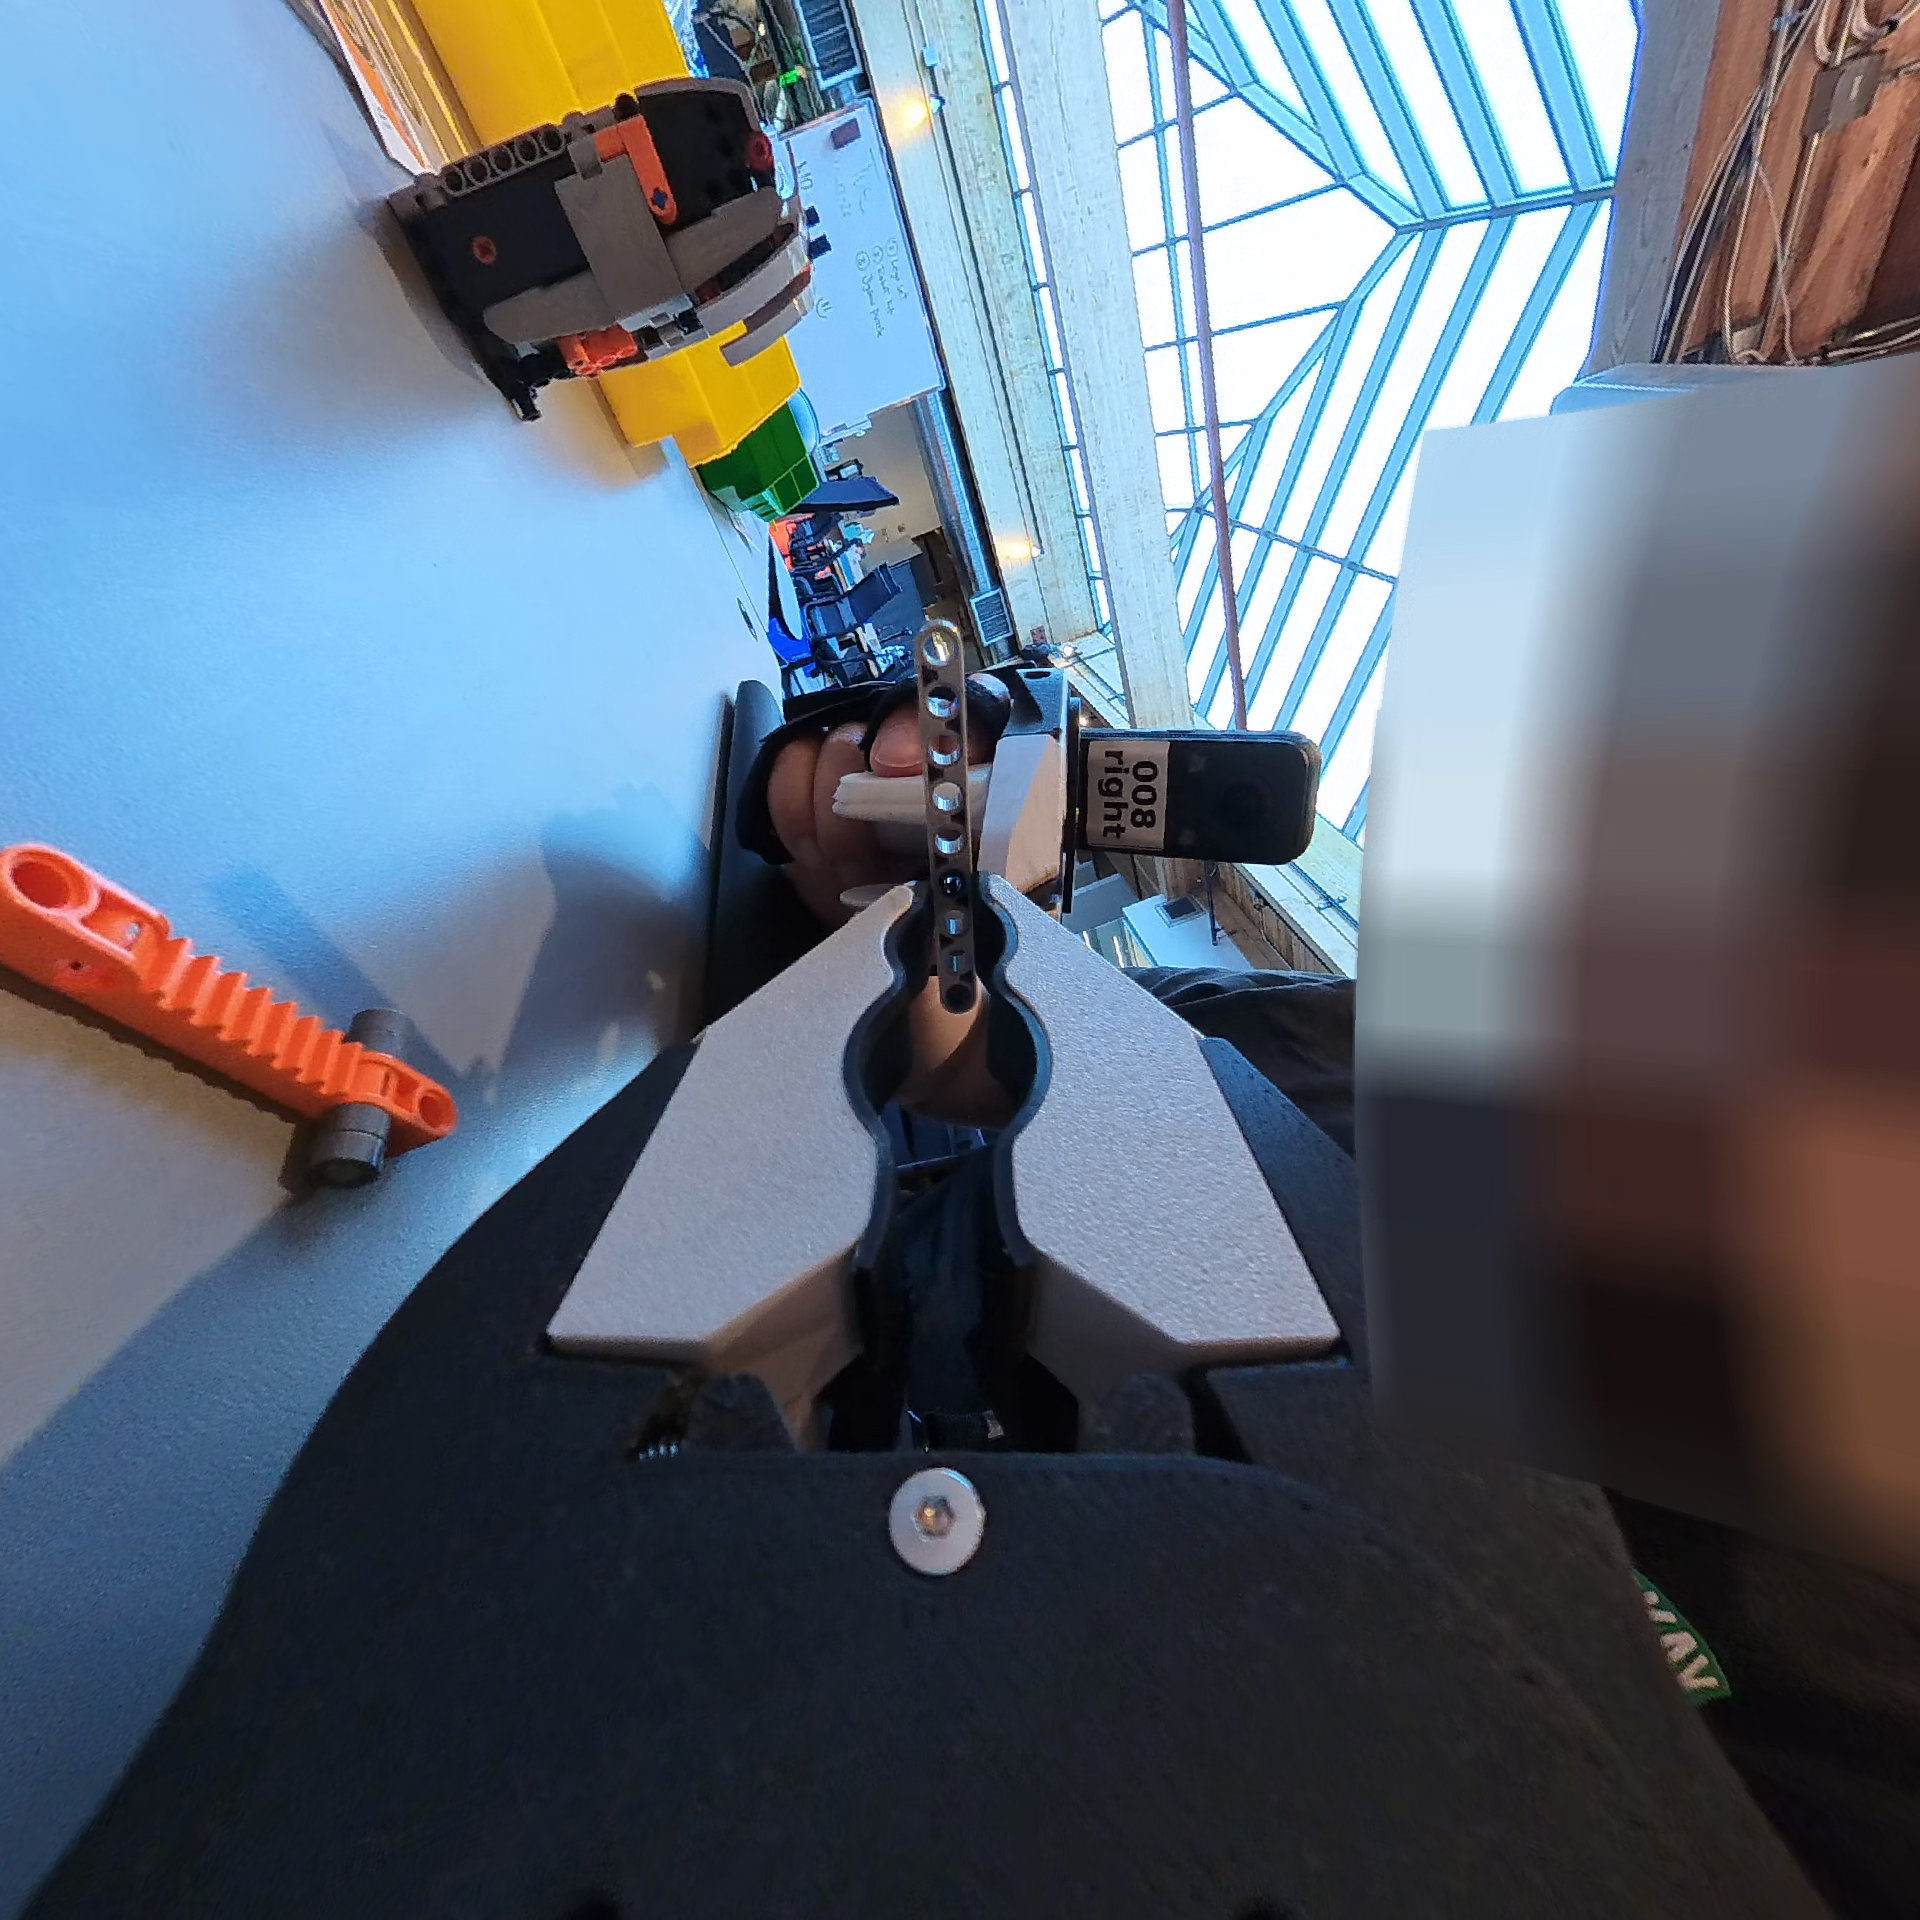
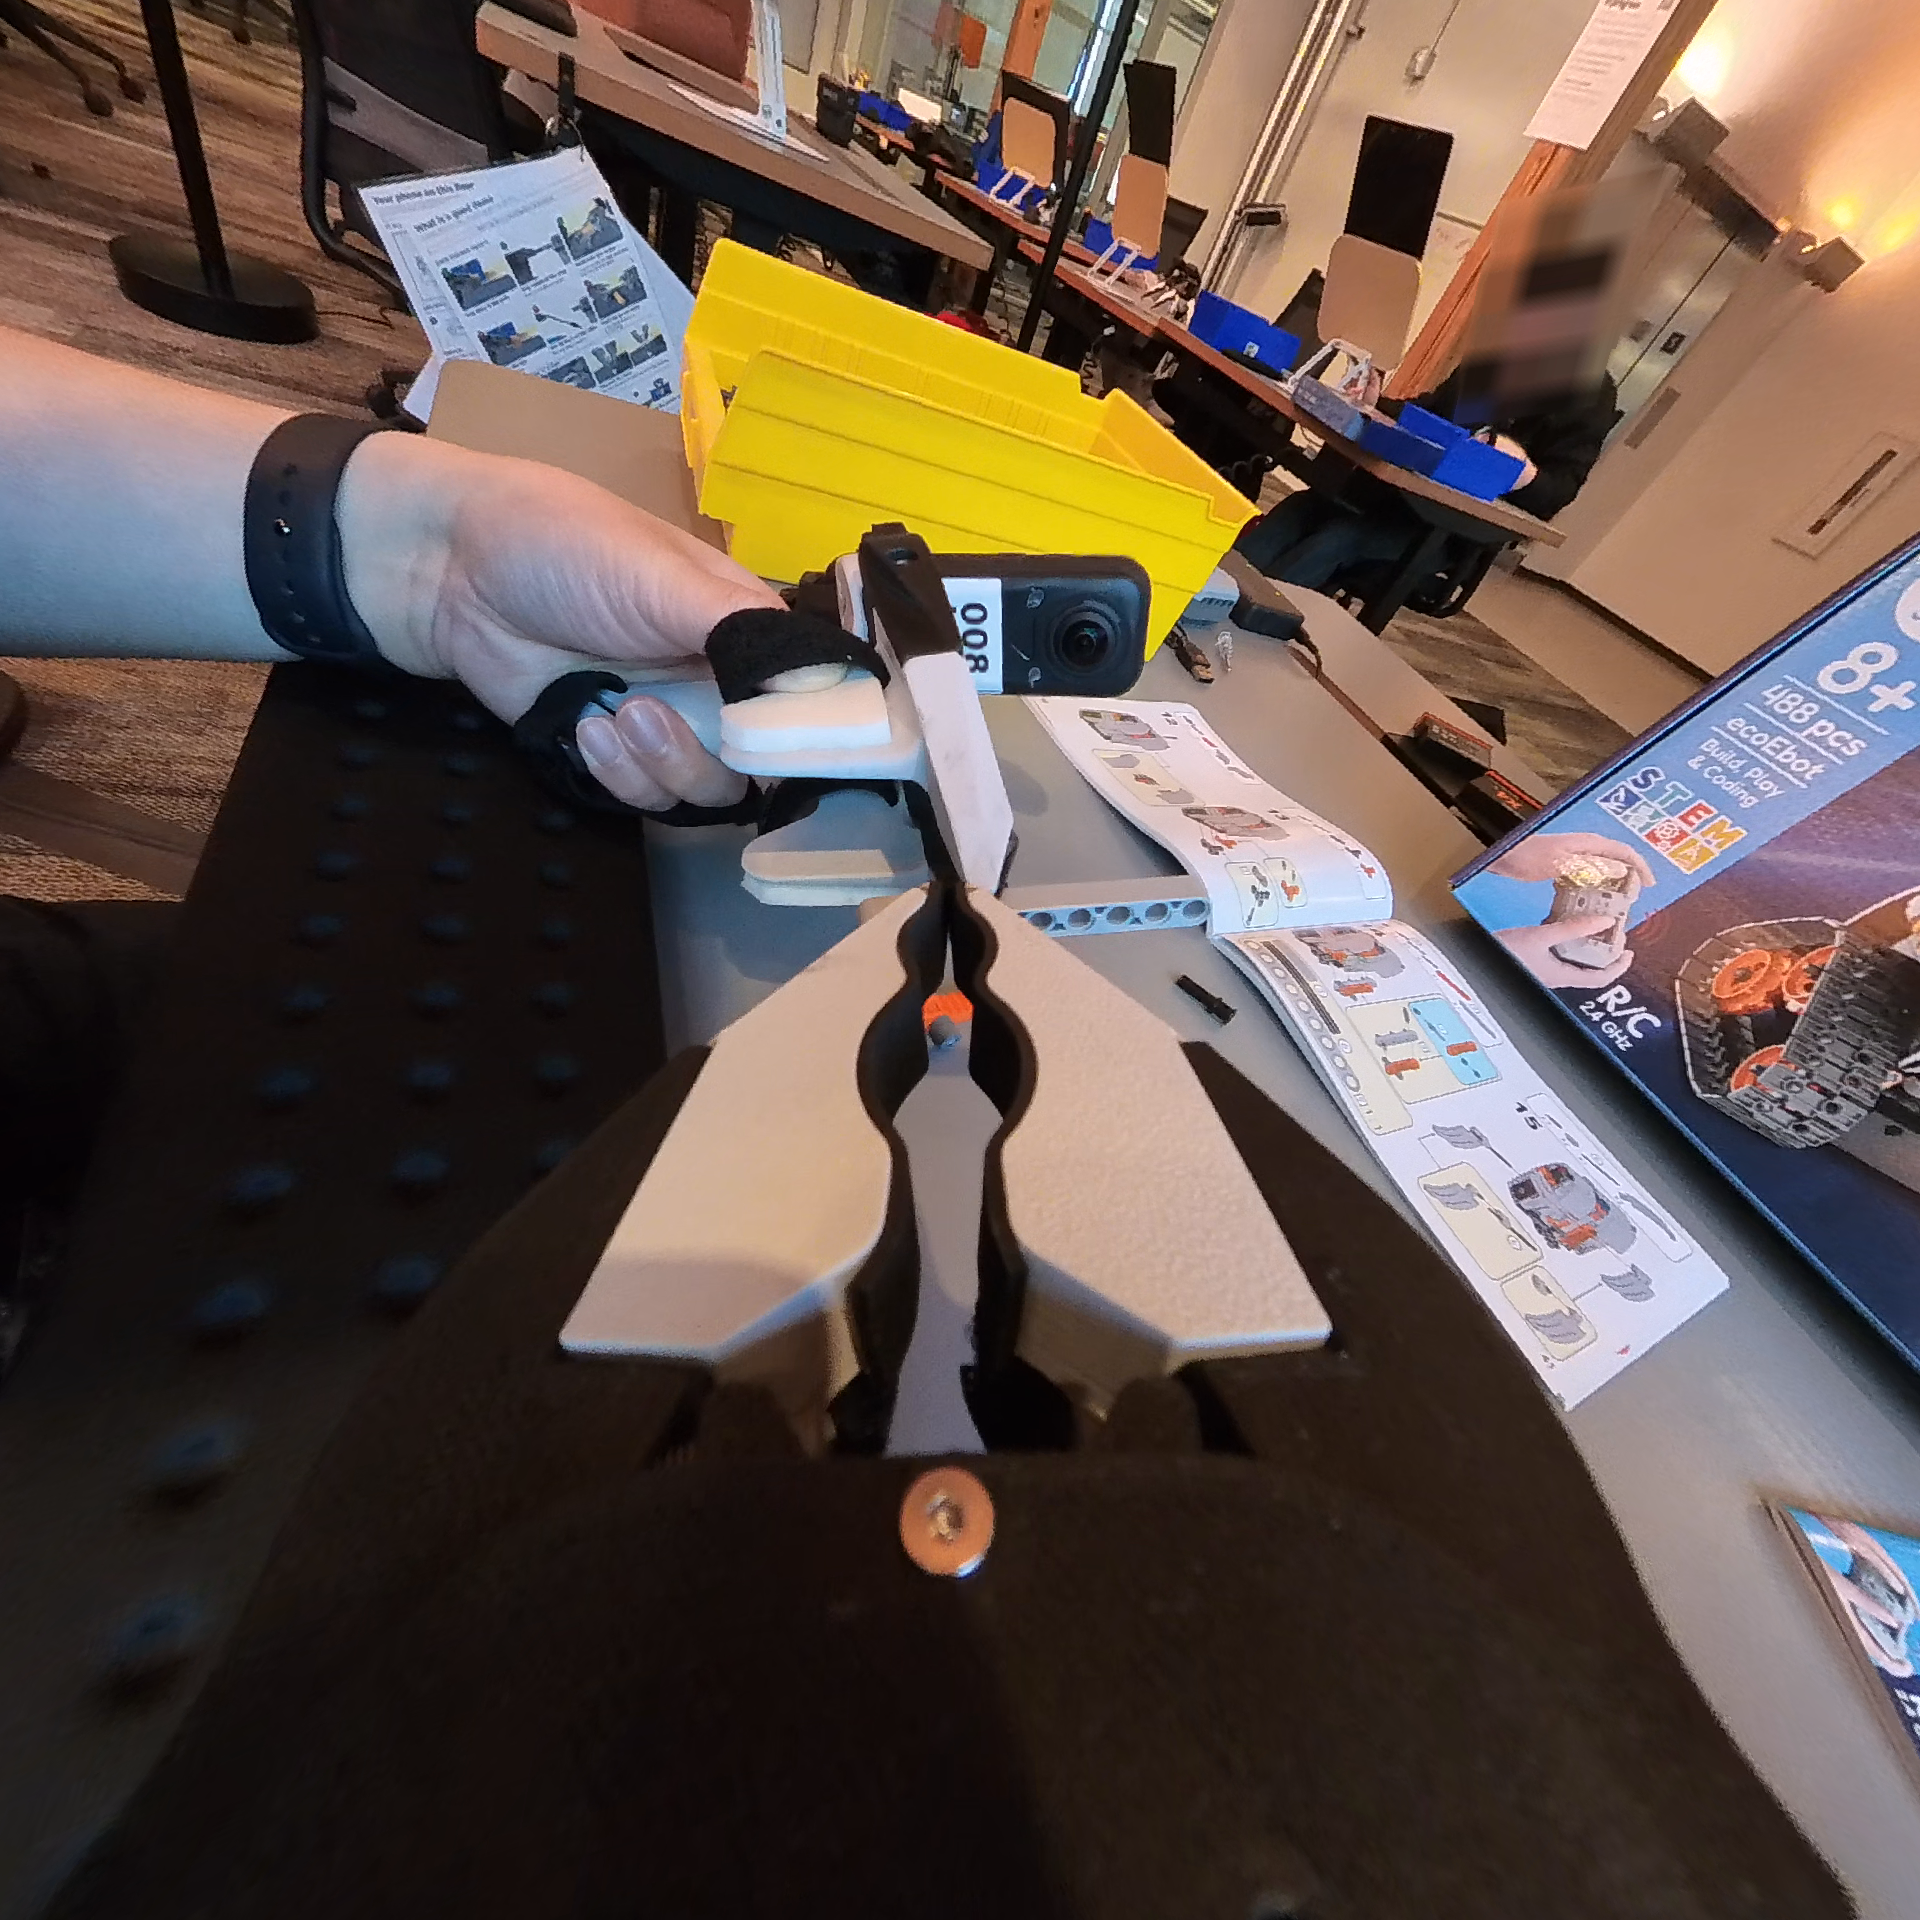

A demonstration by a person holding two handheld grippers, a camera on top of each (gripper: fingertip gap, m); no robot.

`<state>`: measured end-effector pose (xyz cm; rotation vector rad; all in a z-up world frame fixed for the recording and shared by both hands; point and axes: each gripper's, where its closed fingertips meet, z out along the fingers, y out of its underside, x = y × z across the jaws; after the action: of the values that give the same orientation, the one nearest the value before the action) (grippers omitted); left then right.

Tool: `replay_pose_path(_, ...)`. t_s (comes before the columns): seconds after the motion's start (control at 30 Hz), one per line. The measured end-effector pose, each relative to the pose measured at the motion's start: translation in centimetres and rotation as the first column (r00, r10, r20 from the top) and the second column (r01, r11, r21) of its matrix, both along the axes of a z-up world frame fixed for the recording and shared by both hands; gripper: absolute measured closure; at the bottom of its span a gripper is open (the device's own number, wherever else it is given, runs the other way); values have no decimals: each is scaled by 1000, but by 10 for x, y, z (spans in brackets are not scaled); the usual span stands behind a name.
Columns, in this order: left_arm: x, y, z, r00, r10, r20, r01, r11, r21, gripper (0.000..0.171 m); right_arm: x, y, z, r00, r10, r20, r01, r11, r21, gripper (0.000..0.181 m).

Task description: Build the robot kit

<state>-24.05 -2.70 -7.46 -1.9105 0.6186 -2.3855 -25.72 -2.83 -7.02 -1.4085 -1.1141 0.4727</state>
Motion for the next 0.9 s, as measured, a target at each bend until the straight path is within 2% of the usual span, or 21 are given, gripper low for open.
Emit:
replay_pose_path(0.03, 0, 0, 1, 1000, -2, 3, 2, 1000, 1, 170, 1, 0, 2, 1000, -2, -4, 2, 1000, 7, 181)
replay_pose_path(0.13, -1, 0, 2, 1000, 0, 12, 0, 1000, -2, 168, 6, 2, 11, 999, -25, -39, 27, 999, 37, 181)
replay_pose_path(0.23, -1, 1, 2, 1000, 4, 11, -3, 1000, -2, 168, 8, 8, 3, 999, -40, -25, 39, 999, -25, 181)
replay_pose_path(0.37, -5, 1, 9, 998, 8, 55, -8, 1000, 0, 168, 18, -2, 29, 990, -4, -141, 12, 998, 57, 179)
replay_pose_path(0.47, -5, -1, 11, 998, 0, 64, -1, 1000, 15, 168, 21, 5, 15, 992, 3, -126, -10, 998, -60, 170)
replay_pose_path(0.57, -2, -4, 9, 999, -14, 47, 13, 999, 39, 168, 16, 5, 15, 995, 31, -92, -33, 999, -25, 172)
replay_pose_path(0.7, -4, -2, 13, 998, 4, 68, -6, 999, 36, 168, 11, 3, 9, 996, 59, -67, -62, 997, -47, 181)
replay_pose_path(0.9, -3, -4, 11, 998, -9, 59, 7, 999, 41, 168, 11, 2, 12, 994, 71, -86, -76, 996, -52, 174)
